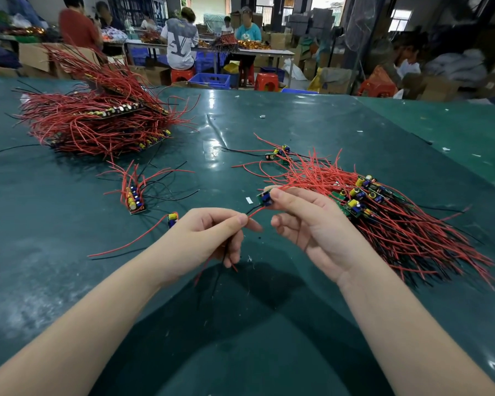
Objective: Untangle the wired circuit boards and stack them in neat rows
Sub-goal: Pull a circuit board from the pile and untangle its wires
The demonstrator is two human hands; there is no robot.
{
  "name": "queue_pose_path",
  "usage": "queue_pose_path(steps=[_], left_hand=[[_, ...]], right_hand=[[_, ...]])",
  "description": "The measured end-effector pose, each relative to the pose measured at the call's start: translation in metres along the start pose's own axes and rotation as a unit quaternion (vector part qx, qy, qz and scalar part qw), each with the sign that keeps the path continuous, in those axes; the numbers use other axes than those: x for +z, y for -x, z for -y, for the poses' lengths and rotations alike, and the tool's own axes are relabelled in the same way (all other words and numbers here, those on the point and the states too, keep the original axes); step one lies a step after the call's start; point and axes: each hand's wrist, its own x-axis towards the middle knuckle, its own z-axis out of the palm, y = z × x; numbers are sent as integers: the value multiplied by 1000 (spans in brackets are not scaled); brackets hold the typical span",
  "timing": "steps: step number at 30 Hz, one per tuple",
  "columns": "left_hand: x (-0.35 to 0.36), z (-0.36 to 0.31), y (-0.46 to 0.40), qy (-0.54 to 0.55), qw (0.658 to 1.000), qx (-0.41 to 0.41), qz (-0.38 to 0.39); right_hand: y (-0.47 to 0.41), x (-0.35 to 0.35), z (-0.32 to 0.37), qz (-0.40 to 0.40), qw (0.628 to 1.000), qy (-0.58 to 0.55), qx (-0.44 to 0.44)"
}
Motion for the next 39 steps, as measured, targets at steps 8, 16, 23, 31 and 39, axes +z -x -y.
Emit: queue_pose_path(steps=[8, 16, 23, 31, 39], left_hand=[[3, -5, 3, -7, 999, 22, 36], [2, -3, 2, -50, 999, -6, -4], [-1, 3, 1, -141, 990, 18, -24], [-2, 4, 0, -135, 990, 24, -32], [-3, 9, 0, -243, 966, 40, -75]], right_hand=[[-5, -4, -1, -52, 998, 15, 19], [-6, -8, 0, -97, 992, 73, -33], [-6, -9, 1, -125, 978, 146, -79], [-9, -13, -1, -142, 975, 143, -97], [-11, -16, -1, -165, 973, 131, -96]])
